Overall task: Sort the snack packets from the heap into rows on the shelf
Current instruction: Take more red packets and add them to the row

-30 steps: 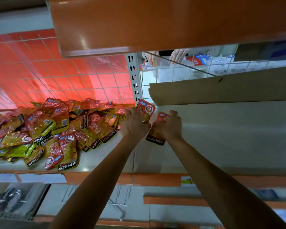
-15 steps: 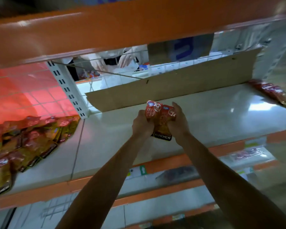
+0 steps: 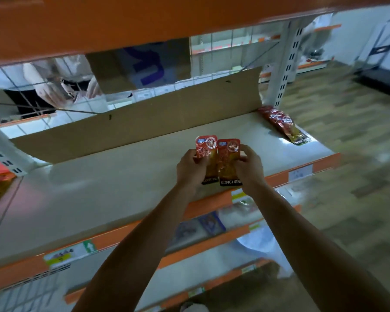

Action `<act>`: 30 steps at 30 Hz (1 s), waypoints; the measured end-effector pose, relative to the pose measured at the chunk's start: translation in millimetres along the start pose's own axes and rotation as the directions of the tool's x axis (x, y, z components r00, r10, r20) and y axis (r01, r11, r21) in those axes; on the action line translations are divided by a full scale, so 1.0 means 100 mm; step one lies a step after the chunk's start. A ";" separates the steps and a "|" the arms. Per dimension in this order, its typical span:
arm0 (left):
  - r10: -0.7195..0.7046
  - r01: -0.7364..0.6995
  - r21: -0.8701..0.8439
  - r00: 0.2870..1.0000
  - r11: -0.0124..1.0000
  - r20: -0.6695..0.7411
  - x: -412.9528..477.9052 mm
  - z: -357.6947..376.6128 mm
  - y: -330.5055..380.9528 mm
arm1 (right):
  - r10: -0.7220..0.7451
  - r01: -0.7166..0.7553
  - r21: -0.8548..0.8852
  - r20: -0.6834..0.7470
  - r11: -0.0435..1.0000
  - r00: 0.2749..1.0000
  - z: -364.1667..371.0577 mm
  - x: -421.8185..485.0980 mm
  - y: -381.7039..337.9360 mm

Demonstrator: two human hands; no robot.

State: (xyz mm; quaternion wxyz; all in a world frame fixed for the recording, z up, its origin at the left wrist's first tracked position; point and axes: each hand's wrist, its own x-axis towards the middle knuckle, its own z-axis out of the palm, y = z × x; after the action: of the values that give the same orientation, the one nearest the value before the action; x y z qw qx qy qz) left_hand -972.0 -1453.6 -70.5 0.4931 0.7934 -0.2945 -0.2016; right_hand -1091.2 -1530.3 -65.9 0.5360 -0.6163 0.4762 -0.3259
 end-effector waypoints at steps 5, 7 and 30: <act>0.007 -0.007 -0.010 0.999 1.000 0.035 0.30 0.39 0.16 | -0.001 0.000 0.124 0.005 0.992 1.000 -0.31 0.31 -0.01; 0.008 -0.008 0.000 0.999 1.000 0.048 0.45 0.57 0.24 | 0.002 0.000 0.142 -0.012 0.990 1.000 -0.41 0.46 -0.04; -0.160 0.157 -0.216 0.987 0.964 0.000 0.85 2.02 0.89 | -0.026 0.032 0.115 -0.054 0.993 0.998 -1.63 1.82 0.06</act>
State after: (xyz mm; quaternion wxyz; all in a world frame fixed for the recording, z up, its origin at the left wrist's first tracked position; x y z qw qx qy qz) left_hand -1055.5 -1674.8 -80.0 0.5609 0.7580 -0.2024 -0.2644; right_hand -1180.8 -1758.0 -56.9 0.5533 -0.5822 0.4614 -0.3768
